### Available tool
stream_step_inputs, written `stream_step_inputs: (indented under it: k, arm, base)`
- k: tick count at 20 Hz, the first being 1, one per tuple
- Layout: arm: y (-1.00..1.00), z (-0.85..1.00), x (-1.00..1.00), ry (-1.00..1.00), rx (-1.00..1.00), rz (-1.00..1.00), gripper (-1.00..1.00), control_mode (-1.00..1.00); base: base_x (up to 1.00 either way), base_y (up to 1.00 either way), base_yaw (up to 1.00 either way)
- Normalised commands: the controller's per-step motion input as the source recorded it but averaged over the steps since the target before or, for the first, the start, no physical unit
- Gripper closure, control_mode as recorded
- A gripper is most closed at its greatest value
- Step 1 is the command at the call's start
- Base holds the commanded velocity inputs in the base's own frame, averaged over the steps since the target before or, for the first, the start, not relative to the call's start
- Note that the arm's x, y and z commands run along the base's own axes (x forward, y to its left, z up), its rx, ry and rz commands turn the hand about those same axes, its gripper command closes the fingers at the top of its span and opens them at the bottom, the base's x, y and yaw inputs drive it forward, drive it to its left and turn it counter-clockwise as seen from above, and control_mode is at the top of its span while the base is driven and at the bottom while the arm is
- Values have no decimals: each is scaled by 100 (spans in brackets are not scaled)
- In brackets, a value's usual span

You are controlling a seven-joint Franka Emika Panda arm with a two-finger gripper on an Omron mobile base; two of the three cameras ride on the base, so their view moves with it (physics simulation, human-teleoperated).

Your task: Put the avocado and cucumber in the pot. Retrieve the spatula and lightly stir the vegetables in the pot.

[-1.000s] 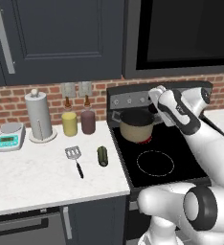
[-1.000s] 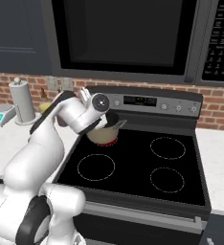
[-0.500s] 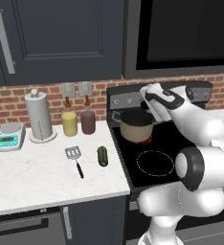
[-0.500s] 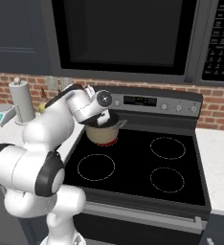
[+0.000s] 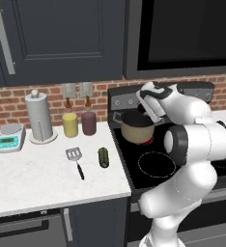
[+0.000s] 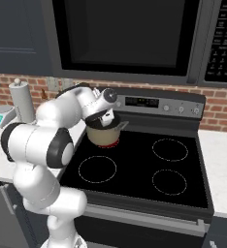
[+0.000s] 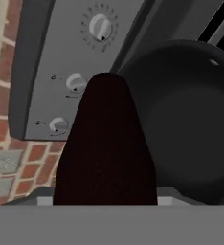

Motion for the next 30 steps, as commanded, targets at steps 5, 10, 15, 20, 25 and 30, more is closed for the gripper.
stream_step_inputs:
  k: [5,10,15,20,25,30]
  arm:
    - [0,-33,42,7,0,0,100,-100]
    - [0,-35,32,1,0,1,100,-100]
    - [0,-39,22,0,0,1,100,-100]
    - [0,-37,25,3,0,1,100,-100]
    - [4,-24,35,1,0,2,100,-100]
    - [11,-8,34,0,0,2,-100,-100]
  base:
    - [0,0,0]
    - [0,0,0]
    - [0,0,0]
    - [0,0,0]
    - [0,0,0]
    - [0,0,0]
